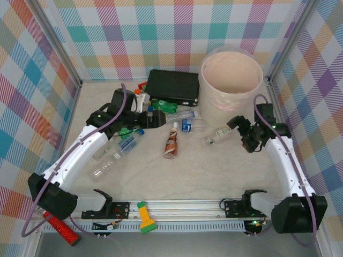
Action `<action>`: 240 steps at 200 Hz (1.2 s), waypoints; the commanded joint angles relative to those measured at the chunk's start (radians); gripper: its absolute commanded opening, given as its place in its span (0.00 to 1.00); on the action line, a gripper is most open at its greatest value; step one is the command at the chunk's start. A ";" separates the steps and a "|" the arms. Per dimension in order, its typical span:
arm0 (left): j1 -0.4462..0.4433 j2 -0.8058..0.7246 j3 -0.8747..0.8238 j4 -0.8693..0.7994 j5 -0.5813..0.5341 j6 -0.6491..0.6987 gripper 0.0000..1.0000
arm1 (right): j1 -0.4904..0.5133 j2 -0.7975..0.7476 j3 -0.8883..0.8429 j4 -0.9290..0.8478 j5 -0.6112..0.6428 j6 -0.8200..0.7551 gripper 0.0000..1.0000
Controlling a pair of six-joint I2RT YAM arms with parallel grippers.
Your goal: Put the plastic bottles in the bin
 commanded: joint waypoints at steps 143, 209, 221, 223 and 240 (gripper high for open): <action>-0.056 0.060 0.087 0.001 0.062 -0.002 1.00 | 0.076 0.377 -0.101 0.477 0.030 0.279 0.96; -0.056 0.052 0.088 -0.018 0.043 0.007 1.00 | 0.079 0.483 -0.076 0.529 0.054 0.312 0.94; -0.056 0.052 0.090 -0.021 0.043 0.010 0.99 | 0.079 0.494 -0.069 0.502 0.061 0.313 0.91; -0.056 0.052 0.090 -0.023 0.042 0.010 1.00 | 0.079 0.495 -0.069 0.498 0.062 0.312 0.91; -0.056 0.049 0.090 -0.025 0.035 0.013 1.00 | 0.079 0.488 -0.069 0.452 0.079 0.295 0.87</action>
